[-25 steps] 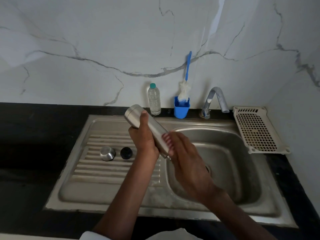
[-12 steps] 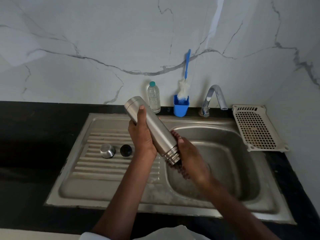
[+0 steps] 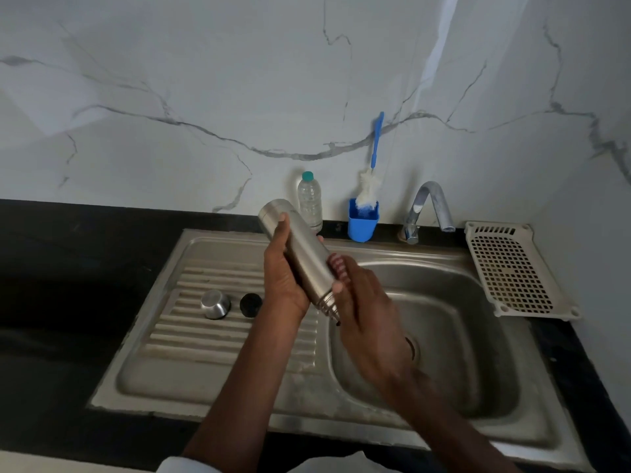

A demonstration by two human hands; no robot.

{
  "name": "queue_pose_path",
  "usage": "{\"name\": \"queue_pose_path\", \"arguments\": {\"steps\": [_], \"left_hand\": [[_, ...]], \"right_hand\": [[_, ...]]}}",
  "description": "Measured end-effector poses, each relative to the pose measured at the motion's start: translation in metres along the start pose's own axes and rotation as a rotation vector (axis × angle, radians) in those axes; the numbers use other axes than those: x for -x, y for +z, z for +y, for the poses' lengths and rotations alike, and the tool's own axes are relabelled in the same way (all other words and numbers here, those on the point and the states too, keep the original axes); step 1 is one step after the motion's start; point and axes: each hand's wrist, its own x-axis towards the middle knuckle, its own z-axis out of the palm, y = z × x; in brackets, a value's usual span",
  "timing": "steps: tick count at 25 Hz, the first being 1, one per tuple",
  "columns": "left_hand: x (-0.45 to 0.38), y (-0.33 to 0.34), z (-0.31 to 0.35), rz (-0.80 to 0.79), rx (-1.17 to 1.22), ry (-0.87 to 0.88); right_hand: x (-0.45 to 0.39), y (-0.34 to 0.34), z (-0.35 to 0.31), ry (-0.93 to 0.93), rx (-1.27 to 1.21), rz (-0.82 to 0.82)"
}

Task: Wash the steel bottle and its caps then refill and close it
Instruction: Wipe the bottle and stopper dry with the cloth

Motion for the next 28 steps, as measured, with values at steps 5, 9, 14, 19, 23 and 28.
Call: {"name": "queue_pose_path", "arguments": {"steps": [5, 9, 14, 19, 23, 28], "left_hand": [[-0.002, 0.001, -0.002, -0.109, -0.030, 0.113], [0.001, -0.001, 0.008, -0.150, -0.104, 0.065], [-0.003, -0.005, 0.013, -0.194, 0.036, 0.032], [0.002, 0.005, -0.001, -0.093, -0.049, 0.002], [0.003, -0.006, 0.004, -0.088, -0.053, -0.004], [-0.001, -0.022, 0.004, -0.119, -0.043, -0.111]], "right_hand": [[-0.002, -0.003, -0.005, 0.201, -0.354, -0.035], [-0.014, -0.015, -0.012, 0.855, -1.067, -0.312], [-0.004, -0.008, 0.002, 0.156, -0.267, 0.063], [0.008, 0.000, -0.005, 0.170, -0.270, 0.063], [-0.004, -0.013, 0.000, 0.901, -1.163, -0.323], [-0.006, -0.019, 0.014, 0.176, -0.487, -0.002]]}}
